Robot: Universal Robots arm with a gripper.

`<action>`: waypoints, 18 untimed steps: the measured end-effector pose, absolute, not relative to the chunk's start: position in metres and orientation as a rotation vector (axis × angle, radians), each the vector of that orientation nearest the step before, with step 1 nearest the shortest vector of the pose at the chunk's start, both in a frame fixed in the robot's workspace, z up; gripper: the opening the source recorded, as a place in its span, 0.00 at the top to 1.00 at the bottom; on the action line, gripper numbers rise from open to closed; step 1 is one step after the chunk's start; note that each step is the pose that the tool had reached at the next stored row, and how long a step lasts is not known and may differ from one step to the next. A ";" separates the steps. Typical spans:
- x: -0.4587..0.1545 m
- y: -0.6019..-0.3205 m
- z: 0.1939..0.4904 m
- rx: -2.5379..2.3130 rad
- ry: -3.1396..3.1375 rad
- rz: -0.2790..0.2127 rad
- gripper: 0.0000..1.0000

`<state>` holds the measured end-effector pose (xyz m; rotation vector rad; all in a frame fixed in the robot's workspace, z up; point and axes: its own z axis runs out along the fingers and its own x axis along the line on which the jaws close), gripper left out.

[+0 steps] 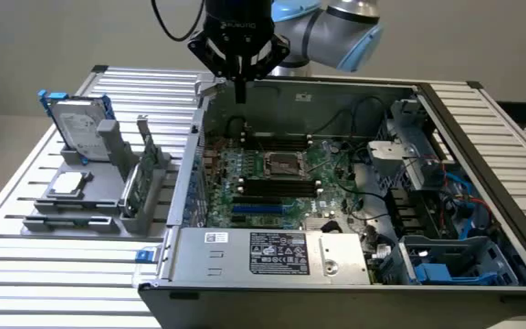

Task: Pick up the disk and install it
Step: 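Reach for the disk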

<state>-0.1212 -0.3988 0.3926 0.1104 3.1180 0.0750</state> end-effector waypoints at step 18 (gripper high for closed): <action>-0.121 -0.399 0.400 0.111 3.119 0.075 0.89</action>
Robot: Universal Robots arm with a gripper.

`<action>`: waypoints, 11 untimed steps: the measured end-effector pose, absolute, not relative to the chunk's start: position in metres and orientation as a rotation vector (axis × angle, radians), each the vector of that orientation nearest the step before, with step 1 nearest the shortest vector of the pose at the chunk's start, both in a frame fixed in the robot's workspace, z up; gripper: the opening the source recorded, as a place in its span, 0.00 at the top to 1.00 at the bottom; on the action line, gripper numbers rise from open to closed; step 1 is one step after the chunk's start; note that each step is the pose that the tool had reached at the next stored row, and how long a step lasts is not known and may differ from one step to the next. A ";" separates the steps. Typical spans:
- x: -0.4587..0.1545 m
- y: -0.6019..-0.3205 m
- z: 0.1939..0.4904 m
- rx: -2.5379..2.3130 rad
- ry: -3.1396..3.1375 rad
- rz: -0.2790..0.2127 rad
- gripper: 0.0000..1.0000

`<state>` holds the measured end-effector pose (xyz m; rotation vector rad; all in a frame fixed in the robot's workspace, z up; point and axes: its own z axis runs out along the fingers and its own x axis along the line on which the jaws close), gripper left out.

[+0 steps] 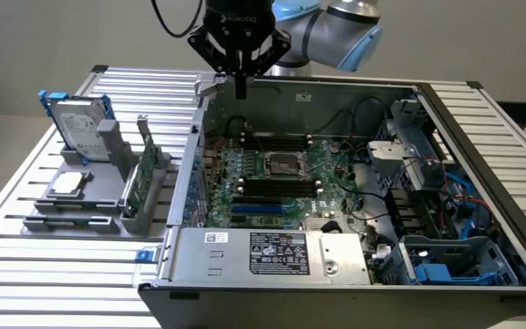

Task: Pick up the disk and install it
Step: 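Reach for the disk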

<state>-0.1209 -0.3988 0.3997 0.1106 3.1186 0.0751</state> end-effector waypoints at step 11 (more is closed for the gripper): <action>-0.150 -0.392 0.394 0.111 3.115 0.075 0.89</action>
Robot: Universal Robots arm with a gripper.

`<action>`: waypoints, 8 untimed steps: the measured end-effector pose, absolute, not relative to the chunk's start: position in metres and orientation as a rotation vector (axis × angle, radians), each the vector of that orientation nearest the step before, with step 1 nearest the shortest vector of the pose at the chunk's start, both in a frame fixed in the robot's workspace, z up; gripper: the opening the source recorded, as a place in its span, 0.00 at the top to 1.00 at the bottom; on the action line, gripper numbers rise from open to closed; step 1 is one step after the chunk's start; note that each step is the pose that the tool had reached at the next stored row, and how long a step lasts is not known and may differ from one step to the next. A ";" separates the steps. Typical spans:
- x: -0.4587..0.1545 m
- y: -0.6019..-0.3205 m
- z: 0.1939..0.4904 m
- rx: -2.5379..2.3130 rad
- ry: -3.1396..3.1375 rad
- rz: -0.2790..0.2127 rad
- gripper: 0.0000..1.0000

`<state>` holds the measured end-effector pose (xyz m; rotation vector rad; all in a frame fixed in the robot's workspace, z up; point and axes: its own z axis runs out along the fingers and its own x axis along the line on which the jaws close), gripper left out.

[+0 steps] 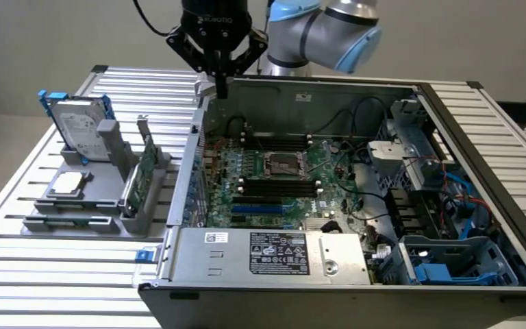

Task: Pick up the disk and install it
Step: 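Reach for the disk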

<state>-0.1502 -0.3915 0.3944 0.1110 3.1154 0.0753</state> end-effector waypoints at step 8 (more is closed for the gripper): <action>-0.187 -0.374 0.386 0.111 3.115 0.075 0.89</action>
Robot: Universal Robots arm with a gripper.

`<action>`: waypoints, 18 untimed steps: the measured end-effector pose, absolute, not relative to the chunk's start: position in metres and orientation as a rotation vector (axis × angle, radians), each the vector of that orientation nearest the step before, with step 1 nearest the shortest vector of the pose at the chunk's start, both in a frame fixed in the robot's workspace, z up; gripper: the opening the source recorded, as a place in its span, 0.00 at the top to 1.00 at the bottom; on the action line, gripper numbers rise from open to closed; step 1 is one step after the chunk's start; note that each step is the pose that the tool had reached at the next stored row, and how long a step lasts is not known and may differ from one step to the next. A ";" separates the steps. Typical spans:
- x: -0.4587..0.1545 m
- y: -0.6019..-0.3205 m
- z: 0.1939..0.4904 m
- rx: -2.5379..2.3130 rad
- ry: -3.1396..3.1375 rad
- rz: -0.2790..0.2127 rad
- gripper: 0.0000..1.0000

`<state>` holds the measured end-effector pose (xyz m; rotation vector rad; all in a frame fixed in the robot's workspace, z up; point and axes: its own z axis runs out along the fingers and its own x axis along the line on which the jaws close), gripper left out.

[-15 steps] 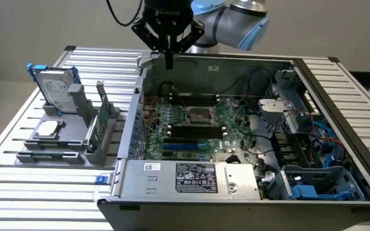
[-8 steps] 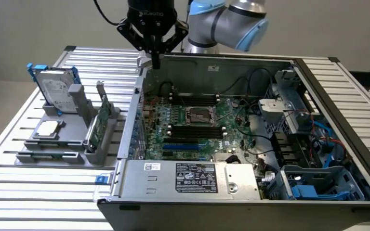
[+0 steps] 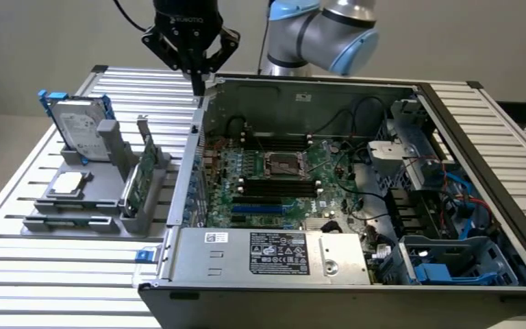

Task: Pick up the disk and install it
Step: 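Reach for the disk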

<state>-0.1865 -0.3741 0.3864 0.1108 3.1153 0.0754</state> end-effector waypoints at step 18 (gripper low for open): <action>-0.269 -0.348 0.382 0.111 3.115 0.062 0.89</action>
